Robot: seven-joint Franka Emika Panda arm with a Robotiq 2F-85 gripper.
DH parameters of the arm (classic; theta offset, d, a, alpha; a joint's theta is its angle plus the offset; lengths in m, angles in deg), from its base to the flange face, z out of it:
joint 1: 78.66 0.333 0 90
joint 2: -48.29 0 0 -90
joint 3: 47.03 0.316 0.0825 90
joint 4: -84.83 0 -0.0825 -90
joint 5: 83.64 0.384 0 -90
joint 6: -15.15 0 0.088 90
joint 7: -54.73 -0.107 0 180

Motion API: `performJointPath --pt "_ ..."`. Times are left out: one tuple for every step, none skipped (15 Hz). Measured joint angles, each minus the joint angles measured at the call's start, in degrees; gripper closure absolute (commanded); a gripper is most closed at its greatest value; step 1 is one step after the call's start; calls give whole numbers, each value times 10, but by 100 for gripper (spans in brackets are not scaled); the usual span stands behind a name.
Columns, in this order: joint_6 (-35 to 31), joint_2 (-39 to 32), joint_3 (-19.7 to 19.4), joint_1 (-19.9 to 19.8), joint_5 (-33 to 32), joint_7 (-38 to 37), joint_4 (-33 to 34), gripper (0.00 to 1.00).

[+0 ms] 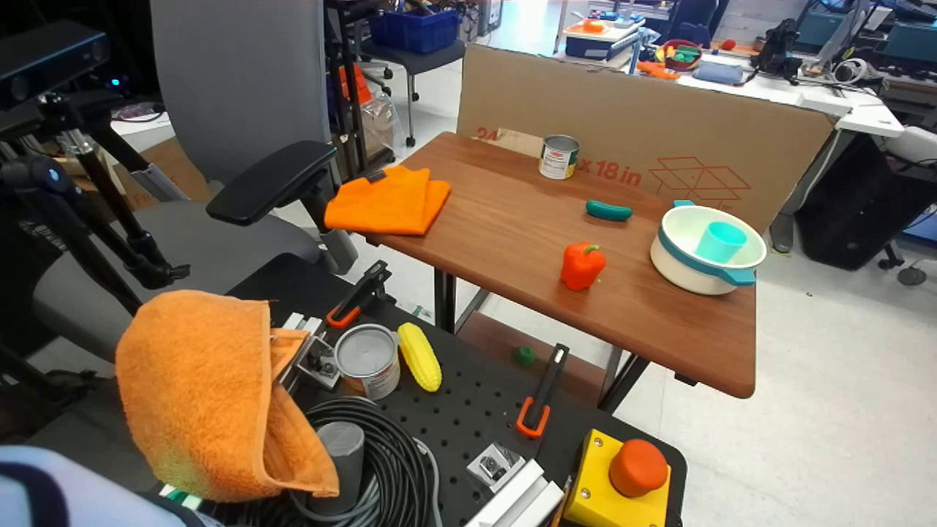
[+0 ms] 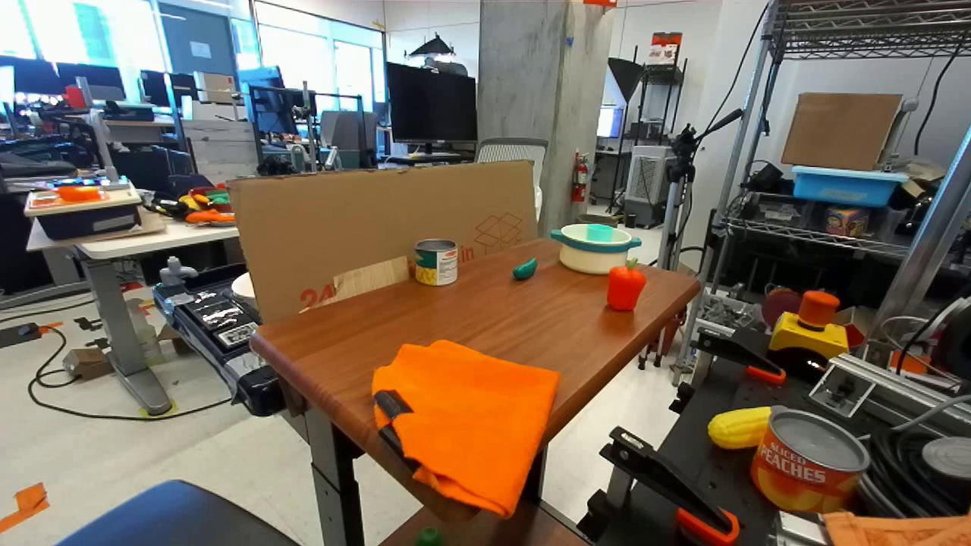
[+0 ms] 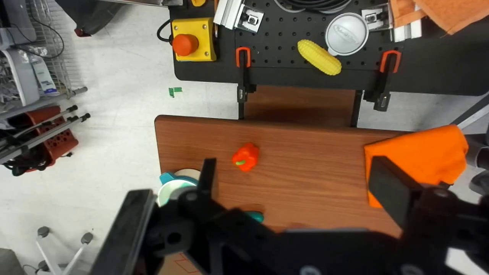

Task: Remove the blue cup from the pot

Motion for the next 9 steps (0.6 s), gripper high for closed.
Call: performJointPath --pt "-9 -7 -7 -2 -5 -2 0 0" --pt "-23 -18 -17 -8 -13 -3 1 0" --pt "-41 -33 -29 -15 -22 -3 1 0" --pt "-63 -52 -43 -25 -31 -3 3 0" --pt "-87 -76 -57 -36 -40 -3 7 0" --pt "-113 -102 -70 -47 -48 -4 12 0" --pt "-141 -129 -82 -58 -55 -4 17 0" --pt "-174 -160 -93 -69 -61 -4 24 0" --pt "-206 -189 -103 -78 -67 -4 31 0"
